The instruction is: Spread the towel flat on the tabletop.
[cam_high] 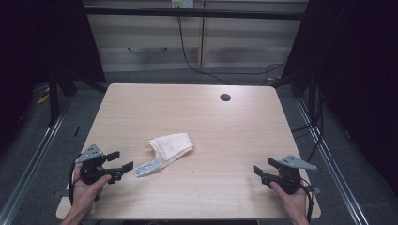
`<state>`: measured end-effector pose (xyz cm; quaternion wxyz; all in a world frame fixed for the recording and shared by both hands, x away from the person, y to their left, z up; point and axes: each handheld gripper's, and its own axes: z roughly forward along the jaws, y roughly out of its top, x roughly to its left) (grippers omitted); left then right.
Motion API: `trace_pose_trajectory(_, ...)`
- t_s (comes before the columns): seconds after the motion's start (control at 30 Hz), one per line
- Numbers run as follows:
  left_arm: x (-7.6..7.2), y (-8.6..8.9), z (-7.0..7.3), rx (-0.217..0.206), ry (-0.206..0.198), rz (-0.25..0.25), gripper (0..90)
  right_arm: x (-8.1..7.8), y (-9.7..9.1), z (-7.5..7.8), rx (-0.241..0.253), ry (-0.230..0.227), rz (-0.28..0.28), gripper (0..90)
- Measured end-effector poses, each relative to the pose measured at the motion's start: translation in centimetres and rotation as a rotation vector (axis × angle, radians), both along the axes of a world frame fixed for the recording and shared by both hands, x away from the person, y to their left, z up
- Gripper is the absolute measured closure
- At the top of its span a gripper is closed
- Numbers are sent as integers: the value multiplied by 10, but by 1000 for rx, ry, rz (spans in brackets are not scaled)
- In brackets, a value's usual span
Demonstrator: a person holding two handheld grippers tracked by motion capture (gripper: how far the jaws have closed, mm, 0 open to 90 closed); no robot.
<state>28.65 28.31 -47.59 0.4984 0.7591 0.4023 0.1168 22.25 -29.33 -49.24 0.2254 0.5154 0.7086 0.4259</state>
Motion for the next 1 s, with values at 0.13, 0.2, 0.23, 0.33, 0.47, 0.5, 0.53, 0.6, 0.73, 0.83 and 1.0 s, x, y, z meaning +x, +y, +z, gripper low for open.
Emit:
trace_pose_trajectory(0.13, 2, -4, 1, 20, -7, -12, 195, 3, 5, 1, 2, 22, 20, 287)
trace_pose_trajectory(0.2, 2, -8, 1, 25, -5, -28, 195, 3, 12, 2, 17, 42, 43, 289)
trace_pose_trajectory(0.23, 2, -10, 1, 33, -4, -35, 195, 3, 15, 2, 12, 41, 55, 305)
trace_pose_trajectory(0.33, 0, -13, 1, 60, -13, -43, 194, 6, 24, 4, 17, 51, 86, 319)
trace_pose_trajectory(0.47, -1, -12, 3, 54, -22, -38, 194, 13, 35, 7, 32, 71, 126, 333)
trace_pose_trajectory(0.5, -1, -12, 3, 54, -22, -38, 194, 14, 39, 9, 34, 77, 141, 335)
trace_pose_trajectory(0.53, -2, -12, 3, 52, -22, -39, 195, 16, 45, 10, 32, 76, 165, 341)
trace_pose_trajectory(0.6, -3, -12, 3, 53, -30, -42, 201, 19, 52, 13, 30, 75, 194, 352)
trace_pose_trajectory(0.73, -2, -14, 3, 56, -29, -48, 202, 25, 65, 14, 41, 85, 245, 376)
trace_pose_trajectory(0.83, 0, -15, 1, 63, -19, -52, 200, 37, 82, 15, 49, 99, 309, 427)
trace_pose_trajectory(1.0, 2, -11, 0, 51, -4, -32, 199, 45, 104, 24, 35, 90, 365, 477)
